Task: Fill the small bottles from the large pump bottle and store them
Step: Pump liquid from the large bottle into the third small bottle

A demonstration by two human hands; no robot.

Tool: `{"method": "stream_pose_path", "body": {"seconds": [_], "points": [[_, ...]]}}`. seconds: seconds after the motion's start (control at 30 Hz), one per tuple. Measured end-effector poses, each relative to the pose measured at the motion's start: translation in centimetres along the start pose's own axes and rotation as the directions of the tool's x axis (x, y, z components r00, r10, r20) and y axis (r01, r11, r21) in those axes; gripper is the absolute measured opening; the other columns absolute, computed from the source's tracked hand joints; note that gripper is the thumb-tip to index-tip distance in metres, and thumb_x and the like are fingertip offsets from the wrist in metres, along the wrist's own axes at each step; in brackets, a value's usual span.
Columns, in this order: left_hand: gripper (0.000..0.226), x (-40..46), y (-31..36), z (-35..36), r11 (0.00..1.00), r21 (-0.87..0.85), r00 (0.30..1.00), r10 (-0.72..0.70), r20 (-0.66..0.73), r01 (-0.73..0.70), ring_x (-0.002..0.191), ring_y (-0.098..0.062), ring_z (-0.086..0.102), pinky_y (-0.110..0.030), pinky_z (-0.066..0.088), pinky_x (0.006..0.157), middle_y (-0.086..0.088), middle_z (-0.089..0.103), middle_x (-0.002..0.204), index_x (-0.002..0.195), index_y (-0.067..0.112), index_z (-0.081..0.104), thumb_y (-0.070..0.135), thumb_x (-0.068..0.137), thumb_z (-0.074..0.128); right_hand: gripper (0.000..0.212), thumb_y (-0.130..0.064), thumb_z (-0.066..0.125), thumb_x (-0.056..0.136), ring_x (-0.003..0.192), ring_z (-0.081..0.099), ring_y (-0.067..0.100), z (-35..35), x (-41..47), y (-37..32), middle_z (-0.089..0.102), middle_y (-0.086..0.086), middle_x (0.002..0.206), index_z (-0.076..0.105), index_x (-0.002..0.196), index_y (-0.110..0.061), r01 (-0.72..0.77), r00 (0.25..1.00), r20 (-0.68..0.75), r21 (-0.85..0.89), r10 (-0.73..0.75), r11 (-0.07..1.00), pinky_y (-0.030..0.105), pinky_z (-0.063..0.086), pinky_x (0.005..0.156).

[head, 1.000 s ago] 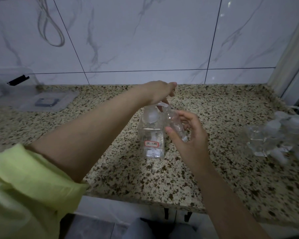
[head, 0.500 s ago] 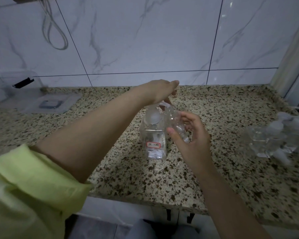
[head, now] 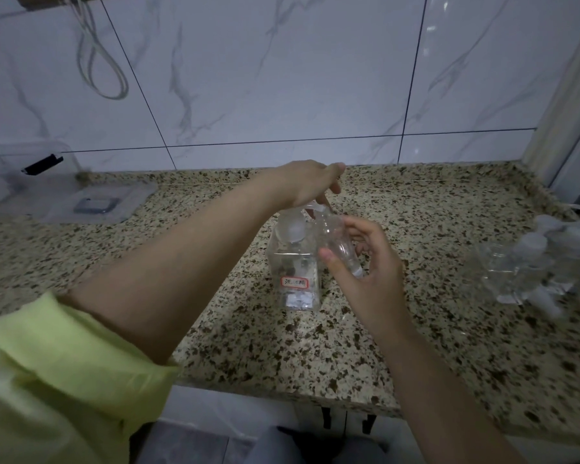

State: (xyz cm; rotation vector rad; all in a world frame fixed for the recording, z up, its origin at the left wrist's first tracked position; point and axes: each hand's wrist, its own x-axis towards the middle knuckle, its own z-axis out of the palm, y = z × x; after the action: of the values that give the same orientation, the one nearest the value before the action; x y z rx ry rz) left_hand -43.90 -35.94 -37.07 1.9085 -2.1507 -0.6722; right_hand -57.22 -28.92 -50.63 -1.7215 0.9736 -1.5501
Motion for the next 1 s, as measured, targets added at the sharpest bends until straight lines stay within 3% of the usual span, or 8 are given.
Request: {"method": "stream_pose_path", "body": {"seconds": [0.27,0.47,0.6,1.0], "points": [[0.064,-0.03,-0.11,0.14,1.0,0.028,1.0,-0.005,0.013,0.005,0.109,-0.019,0.059,-0.033,0.037,0.094,-0.003,0.071,0.119,0.128,0.019,0.064,0.054,0.105,0.015,0.044,-0.037,0.075,0.083,0.11,0.063,0.004,-0.04,0.05,-0.16,0.066,-0.022,0.115,0.058,0.123,-0.03,0.005,1.0,0.0,0.003,-0.005,1.0,0.043,0.055,0.097],[0.062,-0.16,0.37,-0.38,1.0,0.004,1.0,0.013,-0.01,-0.013,0.108,-0.022,0.06,-0.041,0.043,0.103,-0.003,0.073,0.111,0.127,0.018,0.064,0.052,0.106,0.017,0.045,-0.043,0.073,0.082,0.11,0.062,0.002,-0.03,-0.02,-0.14,0.065,-0.023,0.116,0.057,0.123,-0.034,-0.004,1.0,-0.006,0.013,0.005,1.0,0.041,0.055,0.098],[0.065,0.11,-0.17,0.24,0.999,0.029,1.0,-0.023,0.012,0.023,0.119,-0.025,0.056,-0.046,0.039,0.11,-0.003,0.07,0.12,0.127,0.022,0.065,0.058,0.104,0.016,0.046,-0.045,0.073,0.081,0.11,0.062,0.004,-0.06,-0.01,-0.14,0.066,-0.021,0.115,0.058,0.123,-0.034,-0.012,1.0,-0.005,0.002,0.012,1.0,0.044,0.054,0.097],[0.062,-0.12,-0.2,0.32,0.999,-0.041,1.0,-0.001,0.002,0.001,0.111,-0.022,0.057,-0.046,0.036,0.111,0.0,0.073,0.112,0.127,0.023,0.064,0.055,0.105,0.016,0.044,-0.034,0.076,0.084,0.113,0.062,0.003,-0.08,-0.02,0.03,0.066,-0.019,0.119,0.059,0.124,-0.029,0.0,1.0,0.0,-0.004,0.0,1.0,0.035,0.053,0.098]]}}
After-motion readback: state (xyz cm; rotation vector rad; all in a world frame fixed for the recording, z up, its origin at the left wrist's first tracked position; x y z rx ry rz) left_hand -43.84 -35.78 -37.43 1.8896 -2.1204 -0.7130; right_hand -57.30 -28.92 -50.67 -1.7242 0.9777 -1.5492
